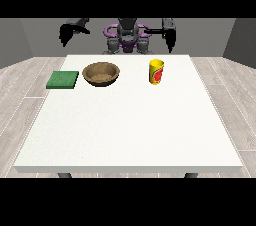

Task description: Pick the cup and pour the ball into the bowl, then pick the bowl and place it on the pad

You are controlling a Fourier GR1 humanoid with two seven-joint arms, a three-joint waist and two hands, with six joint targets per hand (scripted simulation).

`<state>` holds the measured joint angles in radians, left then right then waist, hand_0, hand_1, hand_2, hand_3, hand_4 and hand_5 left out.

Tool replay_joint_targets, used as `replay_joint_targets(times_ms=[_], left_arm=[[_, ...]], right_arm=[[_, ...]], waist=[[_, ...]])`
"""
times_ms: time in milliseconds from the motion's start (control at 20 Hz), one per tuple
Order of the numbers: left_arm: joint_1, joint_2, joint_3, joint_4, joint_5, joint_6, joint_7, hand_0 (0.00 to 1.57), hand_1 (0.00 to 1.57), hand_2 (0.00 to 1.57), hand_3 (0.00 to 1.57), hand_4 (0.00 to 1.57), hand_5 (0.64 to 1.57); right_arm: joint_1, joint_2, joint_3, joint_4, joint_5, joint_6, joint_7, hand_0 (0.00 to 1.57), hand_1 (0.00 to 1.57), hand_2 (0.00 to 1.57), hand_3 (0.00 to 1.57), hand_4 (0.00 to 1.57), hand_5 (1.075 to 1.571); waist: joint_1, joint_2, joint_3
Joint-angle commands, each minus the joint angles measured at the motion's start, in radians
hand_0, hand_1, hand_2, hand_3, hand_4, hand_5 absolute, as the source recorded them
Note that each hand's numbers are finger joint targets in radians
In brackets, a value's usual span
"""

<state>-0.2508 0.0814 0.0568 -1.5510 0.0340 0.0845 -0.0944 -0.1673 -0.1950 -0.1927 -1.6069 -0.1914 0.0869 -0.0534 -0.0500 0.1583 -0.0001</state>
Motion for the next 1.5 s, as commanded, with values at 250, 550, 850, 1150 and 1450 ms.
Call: replay_joint_targets(times_ms=[250, 550, 850, 1150, 1450], left_arm=[[-0.045, -0.006, 0.070, 0.335, -0.014, -0.014, -0.336, 0.00, 0.00, 0.00, 0.00, 0.00, 1.486], [-0.121, -0.033, 0.080, 0.545, -0.029, 0.014, -0.430, 0.00, 0.00, 0.00, 0.00, 0.00, 1.450], [-0.203, 0.012, 0.171, 0.737, 0.014, 0.008, -0.544, 0.00, 0.00, 0.00, 0.00, 0.00, 1.464], [-0.163, 0.018, 0.144, 0.766, -0.142, 0.258, -0.601, 1.30, 1.30, 1.57, 1.57, 1.11, 1.556], [-0.190, 0.047, -0.004, 0.729, -0.366, 0.439, -0.417, 1.29, 1.29, 1.57, 1.57, 1.16, 1.549]], right_arm=[[-0.063, -0.035, -0.033, 0.077, -0.013, 0.051, -0.081, 0.00, 0.00, 0.00, 0.00, 0.19, 1.571], [-0.143, -0.063, -0.067, 0.111, -0.029, 0.017, 0.004, 0.00, 0.00, 0.00, 0.00, 0.20, 1.571], [-0.119, -0.130, -0.088, 0.063, -0.073, 0.092, 0.041, 0.00, 0.00, 0.00, 0.00, 0.09, 1.571], [-0.137, -0.197, -0.172, 0.108, -0.164, 0.163, 0.026, 0.00, 0.00, 0.00, 0.12, 0.00, 1.571], [-0.110, -0.173, -0.136, 0.176, -0.141, 0.146, 0.089, 0.00, 0.00, 0.00, 0.16, 0.13, 1.570]], waist=[[-0.024, 0.067, -0.0001], [-0.021, 0.041, -0.0001], [-0.087, 0.058, -0.0005], [-0.127, 0.078, 0.0000], [-0.089, -0.103, 0.0036]])
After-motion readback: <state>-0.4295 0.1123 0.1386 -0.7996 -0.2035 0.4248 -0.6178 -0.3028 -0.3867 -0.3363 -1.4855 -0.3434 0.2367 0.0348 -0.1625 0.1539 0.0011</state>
